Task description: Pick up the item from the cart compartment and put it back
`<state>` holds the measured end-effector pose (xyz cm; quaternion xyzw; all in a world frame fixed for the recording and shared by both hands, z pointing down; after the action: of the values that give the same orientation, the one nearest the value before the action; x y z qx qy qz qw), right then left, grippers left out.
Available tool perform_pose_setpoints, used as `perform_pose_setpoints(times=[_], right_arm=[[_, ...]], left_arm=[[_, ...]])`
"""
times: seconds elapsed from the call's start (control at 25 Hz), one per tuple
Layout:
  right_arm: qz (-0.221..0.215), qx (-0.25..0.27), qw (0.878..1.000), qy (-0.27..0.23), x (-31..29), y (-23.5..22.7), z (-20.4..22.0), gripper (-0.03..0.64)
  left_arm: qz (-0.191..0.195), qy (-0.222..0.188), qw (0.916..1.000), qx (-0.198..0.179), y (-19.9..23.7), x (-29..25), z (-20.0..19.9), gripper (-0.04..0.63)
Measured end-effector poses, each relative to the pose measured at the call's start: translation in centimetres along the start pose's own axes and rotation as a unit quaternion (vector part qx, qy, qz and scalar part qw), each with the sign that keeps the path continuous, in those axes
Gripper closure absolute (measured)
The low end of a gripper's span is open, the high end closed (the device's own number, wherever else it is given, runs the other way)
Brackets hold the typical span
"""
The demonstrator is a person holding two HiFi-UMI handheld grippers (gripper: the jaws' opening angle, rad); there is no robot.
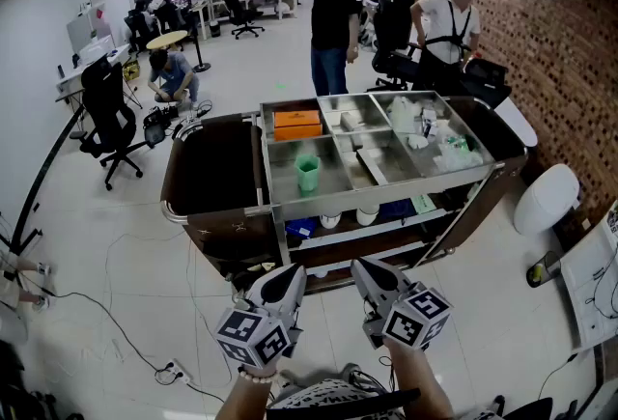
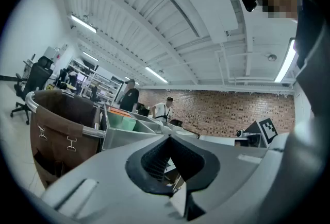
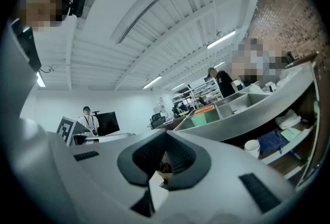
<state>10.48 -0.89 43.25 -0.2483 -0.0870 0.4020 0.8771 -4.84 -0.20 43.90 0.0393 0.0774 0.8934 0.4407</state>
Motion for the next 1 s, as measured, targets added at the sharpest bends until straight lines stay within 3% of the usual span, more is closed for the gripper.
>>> perform_pose_setpoints(times=[0.32, 0.36, 0.52, 0.6, 0.8, 0.92, 0.96, 1.0], right_arm=[[0.013, 0.039, 0.999, -0.015, -1.5, 0.7, -0.8, 0.601], [0.021, 0.048, 0.999, -0.014, -1.9, 0.7, -1.0, 0.534], [0.059, 0.071, 0.996, -0.008, -2.9, -0.1, -1.1, 0.532], [0.067, 0.081, 0.994, 0.001, -3.6, -0.7, -1.7, 0.460], [0.092, 0.132, 0.987, 0.008, -6.0, -3.3, -5.3, 0.460], [0.098, 0.170, 0.980, 0.023, -8.6, -5.6, -8.9, 0.454], [0.099, 0.177, 0.979, 0.031, -9.5, -6.4, -10.0, 0.386], [0.101, 0.184, 0.977, 0.038, -10.4, -7.3, -11.1, 0.359]], left_arm=[[0.006, 0.007, 0.9998, -0.019, 2.0, 0.1, -1.2, 0.595], [0.009, 0.011, 0.9996, -0.026, 2.2, 0.0, -1.4, 0.595], [0.026, 0.024, 0.9988, -0.034, 2.8, -0.7, -1.4, 0.595], [0.024, 0.030, 0.9987, -0.035, 3.1, -1.4, -1.4, 0.595], [0.024, 0.040, 0.9983, -0.036, 3.7, -5.1, -1.8, 0.595], [0.004, 0.030, 0.9983, -0.050, 4.6, -8.0, -3.2, 0.595], [-0.002, 0.029, 0.9982, -0.054, 4.9, -8.9, -3.6, 0.595], [-0.006, 0.028, 0.9981, -0.055, 5.2, -9.9, -3.9, 0.595]])
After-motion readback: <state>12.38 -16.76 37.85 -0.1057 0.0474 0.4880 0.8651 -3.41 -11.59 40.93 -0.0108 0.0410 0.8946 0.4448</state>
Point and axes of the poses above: the fingertips, and each gripper's own axes: x backward along the fingers, y to its left, z out of its underside, the point moved 4 cm from there along x, backward along the fingers, and after that the axes turned 11 degrees about -x, right-handed, at the moved point
